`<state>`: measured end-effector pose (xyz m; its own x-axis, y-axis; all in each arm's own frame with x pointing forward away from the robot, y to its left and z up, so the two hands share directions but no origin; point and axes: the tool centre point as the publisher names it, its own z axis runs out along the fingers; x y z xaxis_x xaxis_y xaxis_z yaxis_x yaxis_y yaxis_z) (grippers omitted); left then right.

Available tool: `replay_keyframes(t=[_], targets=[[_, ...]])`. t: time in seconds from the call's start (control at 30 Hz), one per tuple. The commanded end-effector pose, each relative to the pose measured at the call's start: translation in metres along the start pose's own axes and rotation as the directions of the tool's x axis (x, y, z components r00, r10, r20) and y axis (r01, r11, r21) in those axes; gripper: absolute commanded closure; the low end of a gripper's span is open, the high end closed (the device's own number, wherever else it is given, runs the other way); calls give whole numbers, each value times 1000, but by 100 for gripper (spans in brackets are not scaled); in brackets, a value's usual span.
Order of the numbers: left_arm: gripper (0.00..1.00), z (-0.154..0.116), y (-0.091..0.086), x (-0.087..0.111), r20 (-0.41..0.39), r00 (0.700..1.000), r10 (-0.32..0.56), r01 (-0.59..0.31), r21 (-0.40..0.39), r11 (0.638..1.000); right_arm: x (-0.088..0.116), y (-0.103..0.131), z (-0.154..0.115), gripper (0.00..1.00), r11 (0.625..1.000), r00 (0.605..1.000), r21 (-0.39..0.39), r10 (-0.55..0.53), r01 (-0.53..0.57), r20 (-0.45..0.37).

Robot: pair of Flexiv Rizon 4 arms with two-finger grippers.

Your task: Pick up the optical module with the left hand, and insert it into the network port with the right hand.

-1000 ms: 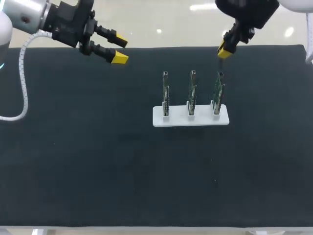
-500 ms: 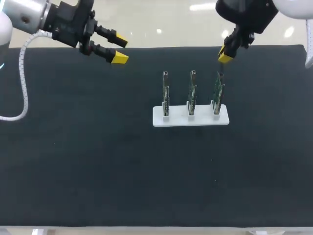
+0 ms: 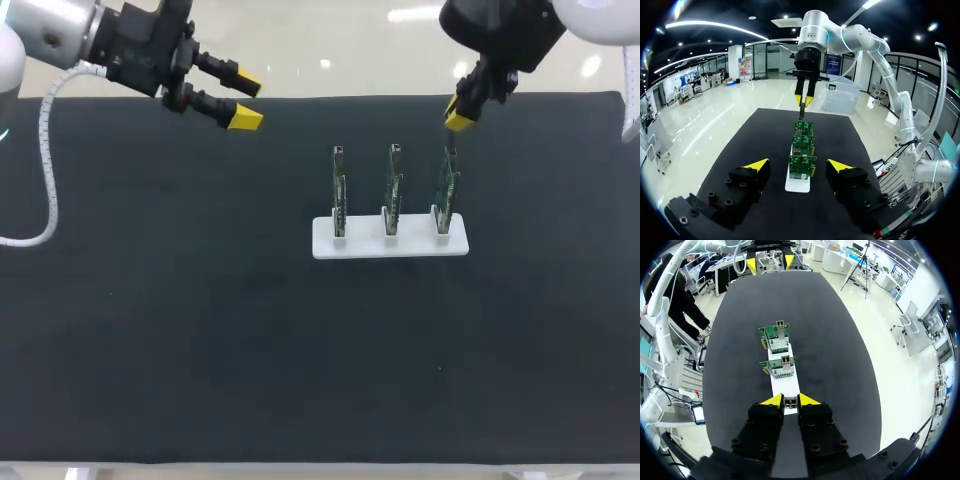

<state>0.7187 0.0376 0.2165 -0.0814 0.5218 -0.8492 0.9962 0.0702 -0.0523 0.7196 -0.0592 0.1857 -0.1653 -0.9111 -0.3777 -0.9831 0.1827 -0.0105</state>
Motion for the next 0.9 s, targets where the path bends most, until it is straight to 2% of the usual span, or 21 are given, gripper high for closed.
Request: replay_keyframes(t=[0.03, 0.43, 0.9], targets=[[0, 0, -1, 0, -3, 1000, -1, 1, -3, 1000, 0, -2, 2, 100, 1000, 1000, -3, -3, 3, 2], [0, 0, -1, 0, -3, 1000, -1, 1, -3, 1000, 5, 0, 9, 100, 1000, 1000, -14, -2, 2, 2], [0, 0, -1, 0, -3, 1000, -1, 1, -3, 1000, 5, -3, 2, 100, 1000, 1000, 1, -9, 9, -6]])
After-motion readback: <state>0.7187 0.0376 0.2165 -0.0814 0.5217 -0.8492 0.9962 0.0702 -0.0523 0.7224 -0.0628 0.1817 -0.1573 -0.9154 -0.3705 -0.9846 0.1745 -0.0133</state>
